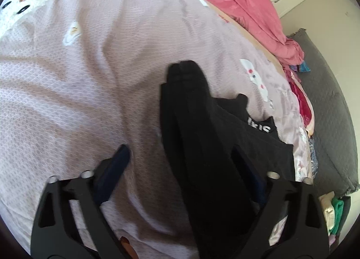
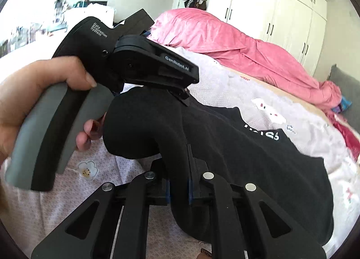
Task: Fold small clothes
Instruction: 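Close both tools on the side of the black shirt, then lift the shirt side with both tools and fold it over the middle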
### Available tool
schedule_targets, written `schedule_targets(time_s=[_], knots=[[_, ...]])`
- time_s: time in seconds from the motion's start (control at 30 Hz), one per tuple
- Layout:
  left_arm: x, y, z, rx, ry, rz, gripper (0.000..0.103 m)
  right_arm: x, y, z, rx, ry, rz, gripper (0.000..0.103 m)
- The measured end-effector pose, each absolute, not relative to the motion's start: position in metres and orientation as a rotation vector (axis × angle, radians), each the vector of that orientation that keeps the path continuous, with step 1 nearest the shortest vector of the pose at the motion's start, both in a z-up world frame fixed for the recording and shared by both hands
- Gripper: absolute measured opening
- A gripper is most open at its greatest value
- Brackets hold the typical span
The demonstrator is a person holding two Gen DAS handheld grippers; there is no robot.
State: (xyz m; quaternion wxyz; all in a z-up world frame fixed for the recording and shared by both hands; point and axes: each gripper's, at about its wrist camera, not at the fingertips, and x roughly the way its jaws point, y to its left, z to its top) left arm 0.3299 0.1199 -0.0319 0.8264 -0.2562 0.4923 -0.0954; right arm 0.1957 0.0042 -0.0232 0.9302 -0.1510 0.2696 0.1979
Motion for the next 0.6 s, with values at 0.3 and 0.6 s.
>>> schedule_targets(time_s=[0.3, 0.6], knots=[[0.315, 0.093, -0.007, -0.530, 0.983, -0.269, 0.026, 0.179, -0.021, -0.007, -0.215, 0.503, 0.403, 0.008], [0.299, 0.063, 0.016, -0.478, 0.921, -0.251, 0.019, 0.169, -0.050, 0.002, -0.159, 0.474, 0.390, 0.007]])
